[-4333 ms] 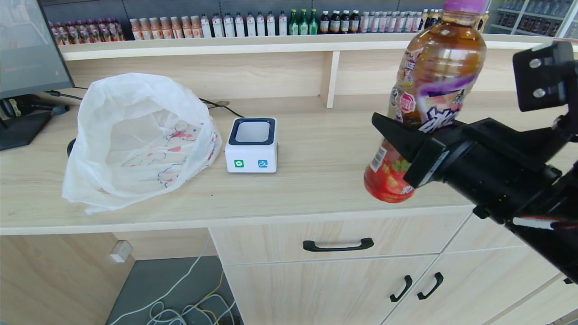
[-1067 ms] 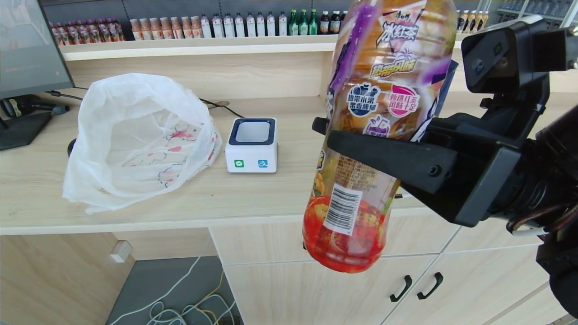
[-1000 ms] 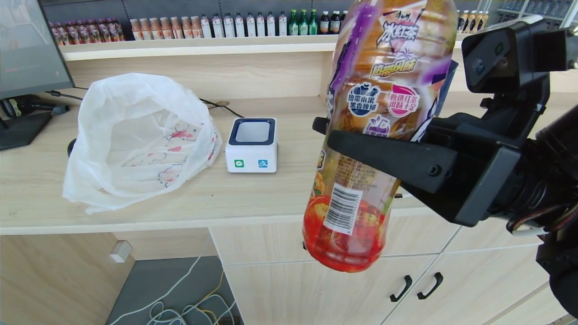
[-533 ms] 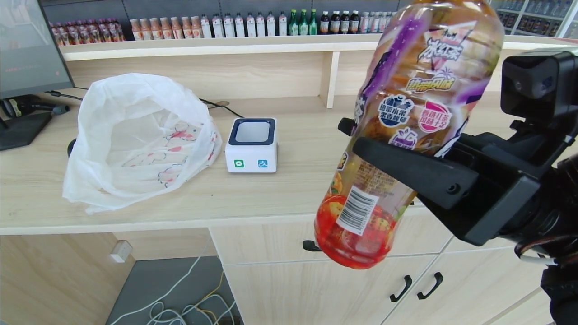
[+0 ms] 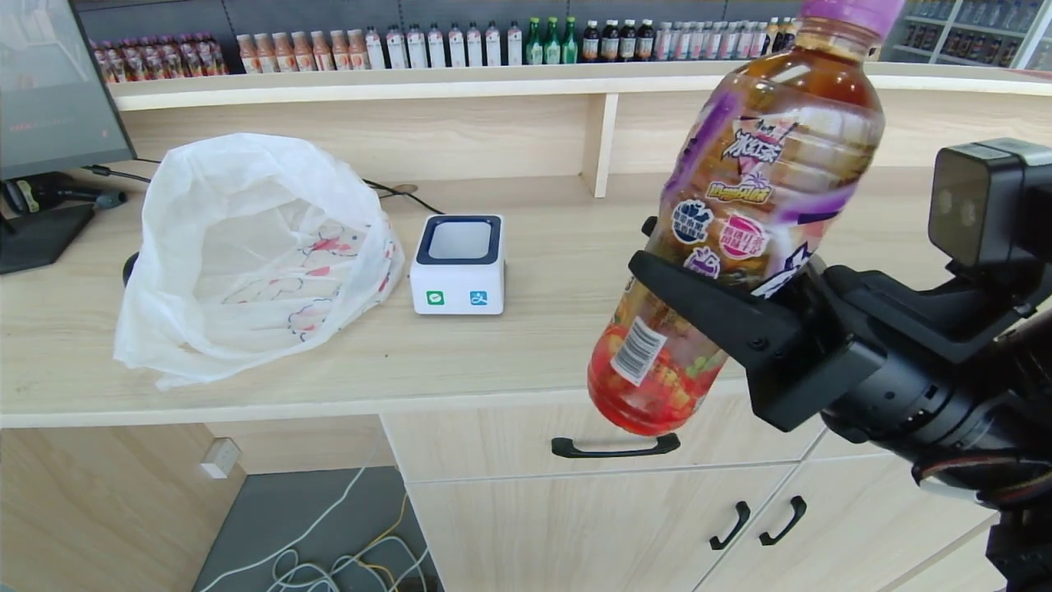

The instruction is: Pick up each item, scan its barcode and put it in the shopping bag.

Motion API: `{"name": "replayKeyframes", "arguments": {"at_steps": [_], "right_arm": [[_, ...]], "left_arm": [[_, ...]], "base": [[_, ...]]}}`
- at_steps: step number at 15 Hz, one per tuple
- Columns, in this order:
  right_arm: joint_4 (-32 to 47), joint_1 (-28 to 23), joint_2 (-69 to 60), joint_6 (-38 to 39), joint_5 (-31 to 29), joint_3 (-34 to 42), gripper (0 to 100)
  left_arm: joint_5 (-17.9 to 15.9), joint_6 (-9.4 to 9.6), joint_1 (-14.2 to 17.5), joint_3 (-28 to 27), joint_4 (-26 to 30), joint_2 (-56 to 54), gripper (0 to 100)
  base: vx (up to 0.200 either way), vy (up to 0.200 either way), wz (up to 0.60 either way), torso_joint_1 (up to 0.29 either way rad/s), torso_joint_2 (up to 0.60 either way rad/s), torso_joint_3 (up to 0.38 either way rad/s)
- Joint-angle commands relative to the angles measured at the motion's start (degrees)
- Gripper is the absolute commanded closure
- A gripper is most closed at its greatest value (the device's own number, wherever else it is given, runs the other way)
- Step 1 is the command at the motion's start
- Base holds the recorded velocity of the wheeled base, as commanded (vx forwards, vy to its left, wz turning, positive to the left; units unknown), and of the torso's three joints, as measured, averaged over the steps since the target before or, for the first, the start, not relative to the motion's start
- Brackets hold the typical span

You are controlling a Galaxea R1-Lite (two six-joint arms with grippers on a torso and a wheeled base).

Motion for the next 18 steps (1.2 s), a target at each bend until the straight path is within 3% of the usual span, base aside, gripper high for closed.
{"name": "replayKeyframes", "arguments": {"at_steps": [1, 12, 15, 18], "right_arm": [[-0.1, 0.1, -0.3, -1.8, -3.6, 1.4, 100], [1.1, 4.6, 0.6, -12.4, -34.9, 6.8, 100], [1.2, 4.6, 2.2, -15.5, -45.0, 4.6, 100], [1.2, 4.6, 3.5, -17.9, -46.8, 1.7, 100]], "left_arm": [[0.0, -0.04, 0.0, 0.0, 0.0, 0.0, 0], [0.0, -0.04, 0.0, 0.0, 0.0, 0.0, 0], [0.0, -0.04, 0.0, 0.0, 0.0, 0.0, 0], [0.0, 0.05, 0.0, 0.0, 0.0, 0.0, 0]], "base": [[0.0, 0.0, 0.0, 0.0, 0.0, 0.0], [0.0, 0.0, 0.0, 0.0, 0.0, 0.0], [0.0, 0.0, 0.0, 0.0, 0.0, 0.0], [0.0, 0.0, 0.0, 0.0, 0.0, 0.0]]}}
